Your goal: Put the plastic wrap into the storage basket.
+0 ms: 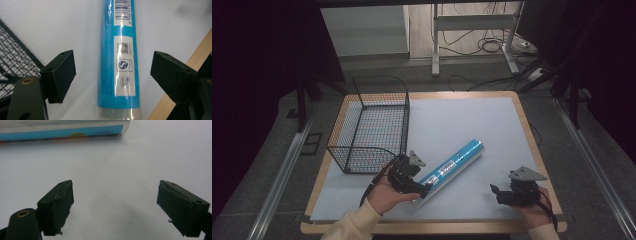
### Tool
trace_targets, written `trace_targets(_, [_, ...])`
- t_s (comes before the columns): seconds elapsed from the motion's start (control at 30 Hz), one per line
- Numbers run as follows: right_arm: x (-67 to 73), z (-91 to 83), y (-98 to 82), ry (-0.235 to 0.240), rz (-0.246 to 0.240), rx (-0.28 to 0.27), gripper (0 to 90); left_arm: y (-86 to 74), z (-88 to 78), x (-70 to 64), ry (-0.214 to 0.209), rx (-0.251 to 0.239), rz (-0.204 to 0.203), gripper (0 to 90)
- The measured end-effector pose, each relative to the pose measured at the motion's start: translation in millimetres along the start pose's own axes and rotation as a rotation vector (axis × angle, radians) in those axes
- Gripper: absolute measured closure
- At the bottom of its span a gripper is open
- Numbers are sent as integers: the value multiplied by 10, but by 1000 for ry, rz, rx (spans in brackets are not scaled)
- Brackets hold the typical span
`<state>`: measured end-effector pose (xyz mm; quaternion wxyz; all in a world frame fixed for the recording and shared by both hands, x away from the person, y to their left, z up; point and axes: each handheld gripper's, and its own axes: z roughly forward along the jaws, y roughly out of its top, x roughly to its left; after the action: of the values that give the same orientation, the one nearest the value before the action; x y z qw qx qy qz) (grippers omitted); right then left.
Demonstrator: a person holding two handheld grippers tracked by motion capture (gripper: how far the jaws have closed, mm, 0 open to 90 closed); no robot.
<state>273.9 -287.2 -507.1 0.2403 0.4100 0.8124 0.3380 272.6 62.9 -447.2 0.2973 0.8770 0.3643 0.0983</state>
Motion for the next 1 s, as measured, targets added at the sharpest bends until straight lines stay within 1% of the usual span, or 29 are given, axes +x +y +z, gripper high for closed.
trace_targets(0.23, [-3,6,-2,0,3,0,143,122,133,-19,-1,30,19,198])
trace_targets(0.27, [-5,8,-5,-6,-1,6,144,152,171,-45,-4,33,18,198])
trace_targets(0.4, [-10,7,-8,-7,3,10,145,207,217,-77,-13,47,32,195])
trace_targets(0.43, [-12,10,-9,-7,6,10,146,220,232,-82,-15,47,30,195])
trace_targets(0.47, [-13,11,-11,-5,7,9,146,257,264,-84,-15,62,37,194])
trace_targets(0.57, [-11,8,-11,3,4,4,146,287,300,-93,-17,65,36,191])
trace_targets(0.6, [1,0,-8,16,-9,-10,146,303,306,-95,-19,69,42,190])
trace_targets(0.7, [6,4,-3,17,-15,-10,145,354,328,-97,-26,67,41,189])
trace_targets(0.77, [4,7,-5,19,-15,-6,145,388,354,-103,-23,72,38,189])
trace_targets(0.8, [4,9,-8,17,-15,-4,145,421,386,-111,-24,84,43,188])
trace_targets(0.83, [4,9,-8,17,-15,-4,145,421,386,-111,-24,84,43,187])
trace_targets(0.93, [2,5,-8,15,-12,-7,146,469,455,-135,-30,101,47,184])
trace_targets(1.0, [2,6,-8,16,-15,-6,145,510,500,-166,-27,114,59,184])
